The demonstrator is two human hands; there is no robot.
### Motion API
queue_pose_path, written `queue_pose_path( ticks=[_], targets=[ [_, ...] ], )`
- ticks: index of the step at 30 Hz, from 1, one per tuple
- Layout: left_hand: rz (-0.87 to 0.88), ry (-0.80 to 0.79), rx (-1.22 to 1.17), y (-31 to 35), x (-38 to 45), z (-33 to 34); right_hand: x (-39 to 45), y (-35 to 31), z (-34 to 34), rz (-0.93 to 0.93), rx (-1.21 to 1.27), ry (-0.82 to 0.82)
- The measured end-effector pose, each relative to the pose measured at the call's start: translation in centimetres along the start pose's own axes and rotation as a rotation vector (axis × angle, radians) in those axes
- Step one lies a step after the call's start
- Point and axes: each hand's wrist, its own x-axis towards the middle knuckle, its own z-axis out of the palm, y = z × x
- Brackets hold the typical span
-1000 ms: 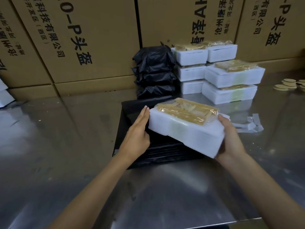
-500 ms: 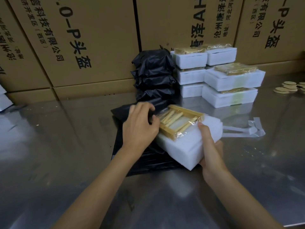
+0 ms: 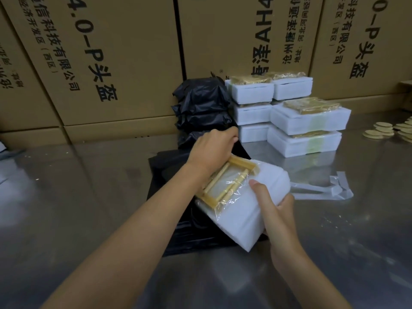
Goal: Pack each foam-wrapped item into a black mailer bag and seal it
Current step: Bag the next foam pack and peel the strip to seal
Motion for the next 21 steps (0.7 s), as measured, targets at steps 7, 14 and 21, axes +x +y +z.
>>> queue_pose_path(
  ticks=[7, 14, 21],
  targets=[
    [0.118, 0.077, 0.013, 1.0, -4.2, -0.3, 1.3, -0.7, 0.1, 0.164, 0.194, -0.137],
    [-0.468, 0.061, -0.055, -4.1, -10.4, 0.8, 0.9, -0.5, -0.2, 0.145, -0.047, -0.085],
    [-0.754, 0.015, -0.274, -3.4, -12.6, 2.6, -0.2, -0.9, 2.0, 0.253, 0.129, -0.113]
  ],
)
